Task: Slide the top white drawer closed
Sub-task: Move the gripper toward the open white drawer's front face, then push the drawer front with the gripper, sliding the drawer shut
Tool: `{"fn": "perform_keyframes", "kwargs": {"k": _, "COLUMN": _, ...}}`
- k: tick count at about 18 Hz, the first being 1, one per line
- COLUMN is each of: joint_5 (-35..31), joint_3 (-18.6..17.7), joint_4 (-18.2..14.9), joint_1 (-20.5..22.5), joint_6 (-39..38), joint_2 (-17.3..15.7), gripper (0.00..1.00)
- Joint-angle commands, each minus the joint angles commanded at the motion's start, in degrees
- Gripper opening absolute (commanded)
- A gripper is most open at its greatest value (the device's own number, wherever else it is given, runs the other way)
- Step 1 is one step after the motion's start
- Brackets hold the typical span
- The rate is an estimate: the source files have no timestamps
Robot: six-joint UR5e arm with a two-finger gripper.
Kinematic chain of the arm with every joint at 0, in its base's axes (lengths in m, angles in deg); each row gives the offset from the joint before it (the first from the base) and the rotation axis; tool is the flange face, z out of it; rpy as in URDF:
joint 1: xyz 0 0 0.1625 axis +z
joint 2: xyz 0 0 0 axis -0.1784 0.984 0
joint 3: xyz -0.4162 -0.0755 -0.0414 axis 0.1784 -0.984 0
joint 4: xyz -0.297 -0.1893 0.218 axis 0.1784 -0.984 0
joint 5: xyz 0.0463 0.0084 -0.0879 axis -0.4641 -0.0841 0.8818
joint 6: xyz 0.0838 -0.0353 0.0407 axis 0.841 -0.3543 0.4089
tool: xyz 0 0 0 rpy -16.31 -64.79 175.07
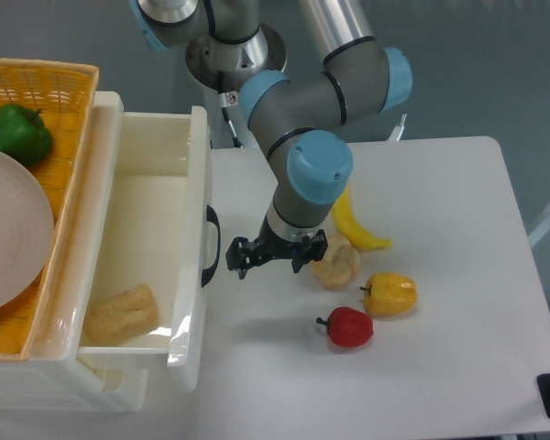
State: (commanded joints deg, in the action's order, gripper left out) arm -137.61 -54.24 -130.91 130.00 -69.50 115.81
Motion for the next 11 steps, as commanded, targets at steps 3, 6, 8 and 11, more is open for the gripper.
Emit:
{"fn": "perform_keyframes", "kwargs": {"k": 3, "joint_5": 0.0, "joint_3": 0.0, "joint_4": 0.0, "joint_1": -0.1, "joint_6": 0.0, "joint_2": 0.0, "gripper": 1.0}}
{"fn": "perform_keyframes", "kwargs": {"k": 6, "joint_5": -0.1, "joint_3": -0.2, "joint_4": -0.1, "joint_1": -0.4, "joint_6": -0.3, "joint_2": 0.0, "gripper": 1.0}}
{"fn": "perform_keyframes", "kwargs": {"k": 8, "joint_5": -0.1, "joint_3": -0.2, "joint_4": 0.0, "joint_1": -0.5, "joint_6": -0.3, "joint_2": -0.1, "gripper": 1.0}}
{"fn": "perform_keyframes", "kwargs": {"k": 11, "joint_5": -0.1, "joint_3": -0.2, "joint_4": 0.0, "joint_1": -1.0, "joint_6": -0.4, "joint_2": -0.2, "gripper": 1.0}}
